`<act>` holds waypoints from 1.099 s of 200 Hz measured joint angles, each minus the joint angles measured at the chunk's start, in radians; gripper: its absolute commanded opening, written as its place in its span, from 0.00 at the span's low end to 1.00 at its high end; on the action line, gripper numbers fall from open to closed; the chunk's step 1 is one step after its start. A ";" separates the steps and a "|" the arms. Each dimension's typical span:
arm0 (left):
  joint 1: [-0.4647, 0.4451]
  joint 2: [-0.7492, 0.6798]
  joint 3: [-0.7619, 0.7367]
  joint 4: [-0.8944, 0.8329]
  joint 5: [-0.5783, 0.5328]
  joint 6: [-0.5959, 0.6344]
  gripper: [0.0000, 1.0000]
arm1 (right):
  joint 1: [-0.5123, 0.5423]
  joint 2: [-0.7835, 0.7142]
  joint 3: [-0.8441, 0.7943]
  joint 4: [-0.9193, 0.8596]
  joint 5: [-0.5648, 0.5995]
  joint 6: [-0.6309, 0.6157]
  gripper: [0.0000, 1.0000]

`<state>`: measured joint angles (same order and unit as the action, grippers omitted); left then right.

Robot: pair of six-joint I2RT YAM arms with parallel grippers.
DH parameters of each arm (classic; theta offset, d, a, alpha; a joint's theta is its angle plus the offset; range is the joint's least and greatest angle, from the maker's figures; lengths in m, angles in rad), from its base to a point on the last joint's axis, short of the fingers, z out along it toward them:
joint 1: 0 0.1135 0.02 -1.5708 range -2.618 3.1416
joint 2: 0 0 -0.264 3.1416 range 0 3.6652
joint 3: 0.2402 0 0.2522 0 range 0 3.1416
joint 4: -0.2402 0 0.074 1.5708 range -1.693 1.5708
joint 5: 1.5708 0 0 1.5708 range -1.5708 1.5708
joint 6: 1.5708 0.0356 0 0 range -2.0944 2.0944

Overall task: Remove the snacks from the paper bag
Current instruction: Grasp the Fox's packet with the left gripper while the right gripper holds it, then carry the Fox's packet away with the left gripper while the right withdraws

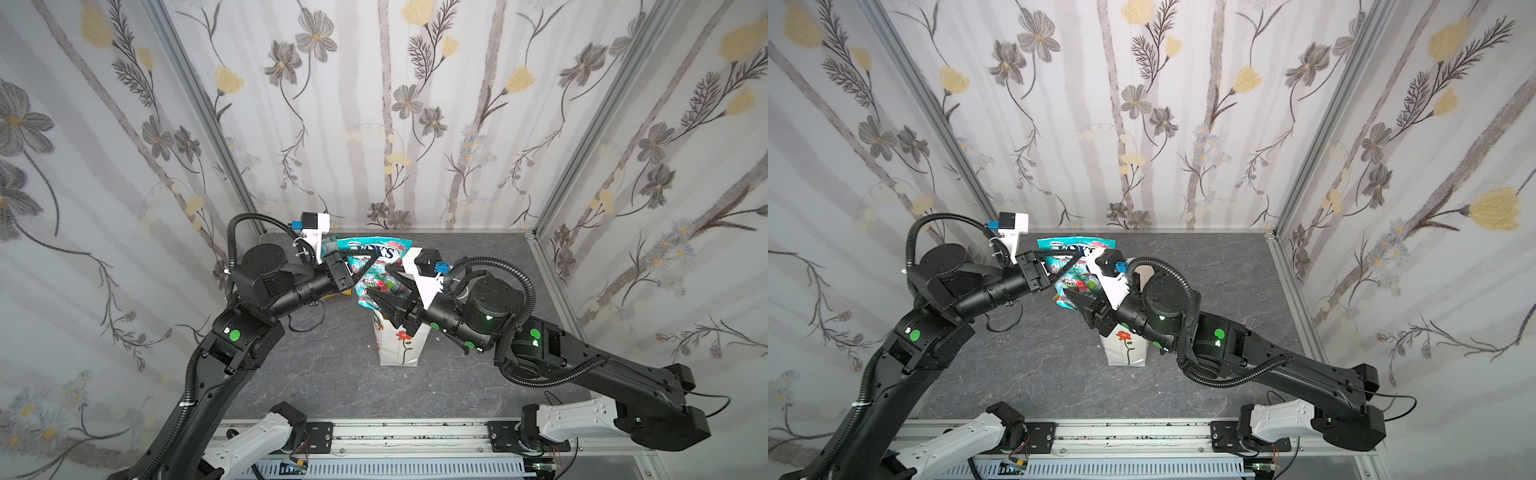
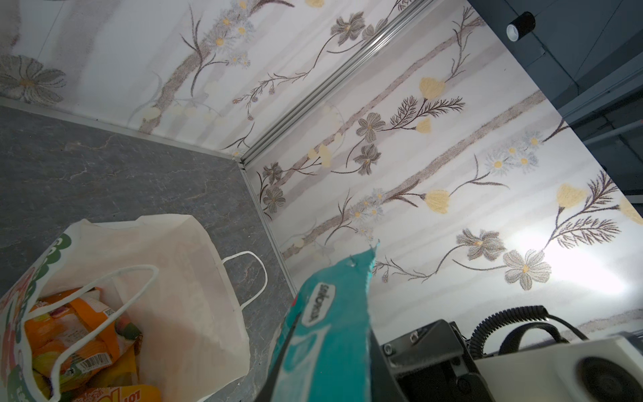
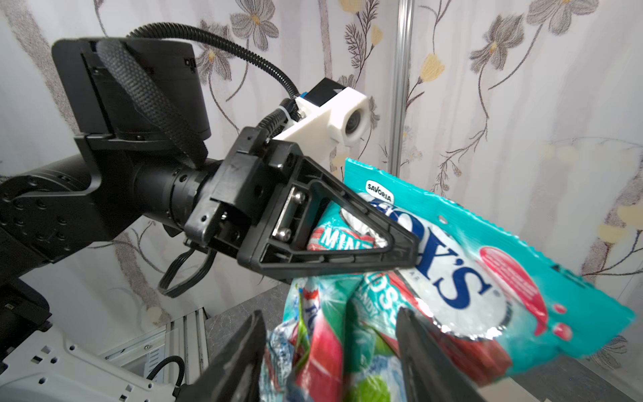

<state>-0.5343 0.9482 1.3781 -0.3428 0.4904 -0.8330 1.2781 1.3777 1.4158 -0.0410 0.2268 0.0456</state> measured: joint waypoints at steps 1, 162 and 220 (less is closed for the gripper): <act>0.000 -0.001 0.000 0.000 -0.001 0.000 0.12 | 0.000 -0.002 -0.002 0.001 0.000 0.000 0.79; 0.093 -0.199 -0.161 -0.051 -0.566 0.261 0.07 | -0.043 -0.290 -0.429 0.278 0.225 0.132 0.99; 0.209 -0.183 -0.315 -0.029 -0.655 0.270 0.07 | -0.066 -0.268 -0.436 0.255 0.232 0.198 0.99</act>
<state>-0.3252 0.7650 1.0634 -0.3717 -0.1646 -0.5632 1.2118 1.1099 0.9798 0.2142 0.4591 0.2432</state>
